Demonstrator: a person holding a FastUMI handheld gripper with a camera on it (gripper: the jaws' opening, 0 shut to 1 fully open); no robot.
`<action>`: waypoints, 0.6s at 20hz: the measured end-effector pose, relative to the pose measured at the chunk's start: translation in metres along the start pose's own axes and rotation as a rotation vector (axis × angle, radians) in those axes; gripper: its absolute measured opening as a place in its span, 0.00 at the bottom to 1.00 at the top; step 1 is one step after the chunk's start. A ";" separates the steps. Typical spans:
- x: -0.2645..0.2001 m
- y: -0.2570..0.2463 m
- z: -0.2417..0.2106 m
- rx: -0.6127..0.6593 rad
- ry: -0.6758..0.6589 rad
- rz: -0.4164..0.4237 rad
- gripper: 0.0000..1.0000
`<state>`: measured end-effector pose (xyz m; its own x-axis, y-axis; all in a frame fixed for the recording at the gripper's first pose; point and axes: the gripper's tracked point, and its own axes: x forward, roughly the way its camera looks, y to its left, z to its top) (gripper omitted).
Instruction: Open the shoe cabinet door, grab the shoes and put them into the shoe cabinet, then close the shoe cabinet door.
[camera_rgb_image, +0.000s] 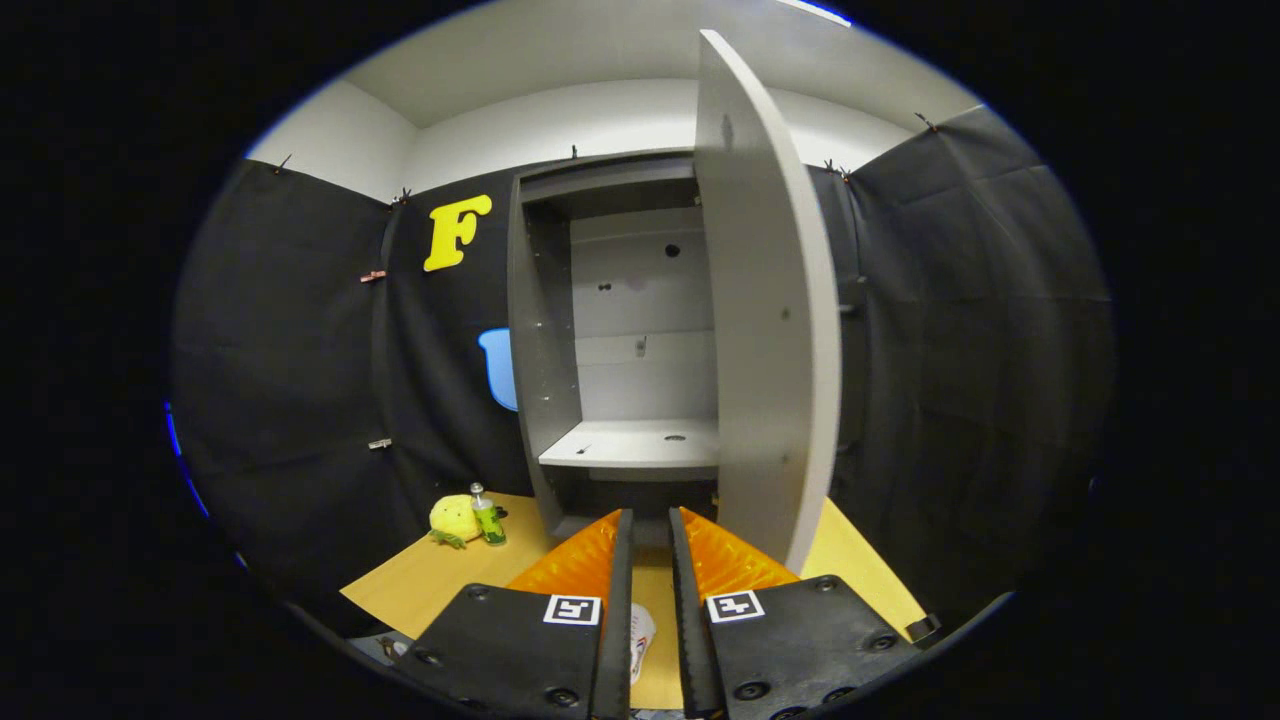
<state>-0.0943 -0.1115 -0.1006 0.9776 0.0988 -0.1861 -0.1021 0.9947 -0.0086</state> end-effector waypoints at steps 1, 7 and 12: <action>0.007 0.010 -0.017 0.008 0.028 -0.003 0.24; 0.039 0.035 -0.142 0.050 0.219 -0.067 0.24; 0.055 0.038 -0.251 0.091 0.380 -0.101 0.24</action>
<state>-0.0903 -0.0754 -0.3578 0.8425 0.0007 -0.5386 0.0240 0.9990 0.0388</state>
